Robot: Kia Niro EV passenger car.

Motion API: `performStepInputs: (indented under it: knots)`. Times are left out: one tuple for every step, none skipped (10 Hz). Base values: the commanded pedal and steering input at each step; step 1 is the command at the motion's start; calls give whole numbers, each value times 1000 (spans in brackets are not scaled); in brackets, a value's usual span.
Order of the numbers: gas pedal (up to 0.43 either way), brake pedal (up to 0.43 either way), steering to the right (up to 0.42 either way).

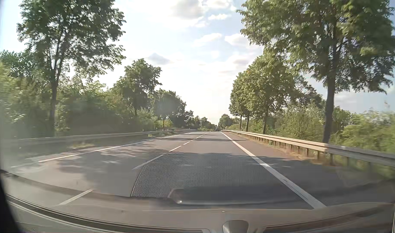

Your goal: Follow the waypoints while adhering to traffic rules and regulations

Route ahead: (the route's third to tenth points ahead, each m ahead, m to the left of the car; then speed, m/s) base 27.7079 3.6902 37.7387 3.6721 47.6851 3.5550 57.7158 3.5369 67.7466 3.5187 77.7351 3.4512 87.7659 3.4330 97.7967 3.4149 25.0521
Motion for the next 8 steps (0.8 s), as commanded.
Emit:
performStepInputs:
  knots:
    - [130, 6, 6]
    - [110, 6, 6]
    - [110, 6, 6]
    - [110, 6, 5]
    - [98, 6, 5]
    - [98, 6, 5]
    - [110, 6, 5]
    - [110, 6, 5]
